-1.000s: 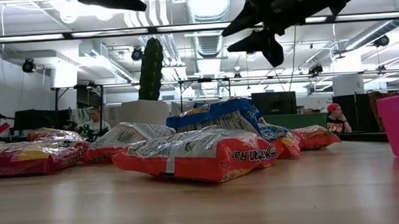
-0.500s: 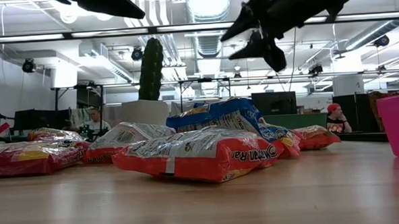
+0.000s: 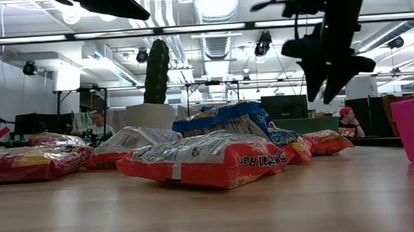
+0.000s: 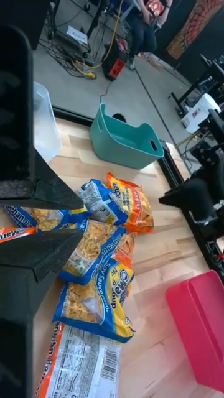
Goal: Sort Maruchan noodles
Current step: Put the orange noodle pack into the transparent bin
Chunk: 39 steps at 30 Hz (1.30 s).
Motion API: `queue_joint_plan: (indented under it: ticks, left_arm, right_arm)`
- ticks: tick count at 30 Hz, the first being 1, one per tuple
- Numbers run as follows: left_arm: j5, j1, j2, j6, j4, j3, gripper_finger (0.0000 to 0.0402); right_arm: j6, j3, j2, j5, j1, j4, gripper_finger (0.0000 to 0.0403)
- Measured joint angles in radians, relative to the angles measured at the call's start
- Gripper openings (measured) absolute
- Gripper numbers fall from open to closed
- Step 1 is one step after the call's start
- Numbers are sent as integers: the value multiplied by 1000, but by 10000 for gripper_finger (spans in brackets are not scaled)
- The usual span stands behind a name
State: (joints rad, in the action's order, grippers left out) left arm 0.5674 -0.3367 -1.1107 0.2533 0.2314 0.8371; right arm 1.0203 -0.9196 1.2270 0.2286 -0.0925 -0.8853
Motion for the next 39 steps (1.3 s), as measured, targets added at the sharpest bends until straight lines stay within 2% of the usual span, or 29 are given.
queue_joint_plan:
  ticks: [5, 11, 26, 34, 39]
  left_arm:
    - [0, 1, 0, 0, 1, 0, 45]
    - [0, 1, 0, -2, 2, 0, 45]
    - [0, 0, 0, -4, 2, 0, 45]
    - [0, 0, 0, -4, 2, 0, 45]
    - [0, 0, 0, -4, 2, 0, 45]
  right_arm:
    - [5, 62, 0, 18, 0, 13, 176]
    - [85, 151, -10, 34, 0, 43, 180]
    - [140, 323, -10, 80, 0, 387, 184]
    - [161, 442, -10, 91, 0, 651, 161]
    - [166, 463, -10, 98, 0, 694, 131]
